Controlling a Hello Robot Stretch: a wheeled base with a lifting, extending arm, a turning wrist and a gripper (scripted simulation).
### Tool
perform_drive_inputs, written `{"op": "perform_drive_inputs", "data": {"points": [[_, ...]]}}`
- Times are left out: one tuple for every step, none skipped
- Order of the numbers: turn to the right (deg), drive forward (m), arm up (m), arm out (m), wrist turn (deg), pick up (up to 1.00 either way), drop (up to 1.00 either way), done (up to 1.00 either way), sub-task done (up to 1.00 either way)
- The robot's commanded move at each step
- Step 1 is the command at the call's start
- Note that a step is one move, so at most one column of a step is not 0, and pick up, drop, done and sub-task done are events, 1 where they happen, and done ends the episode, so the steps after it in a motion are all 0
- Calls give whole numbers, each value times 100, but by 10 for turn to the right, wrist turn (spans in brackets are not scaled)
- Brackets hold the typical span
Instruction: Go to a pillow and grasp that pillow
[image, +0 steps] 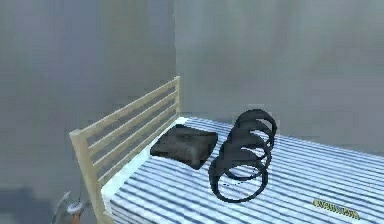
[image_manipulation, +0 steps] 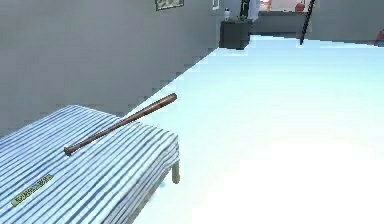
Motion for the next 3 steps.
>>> {"op": "perform_drive_inputs", "data": {"points": [[-450,0,0,0,0,0,0,0,0],[-420,0,0,0,0,0,0,0,0],[450,0,0,0,0,0,0,0,0]]}}
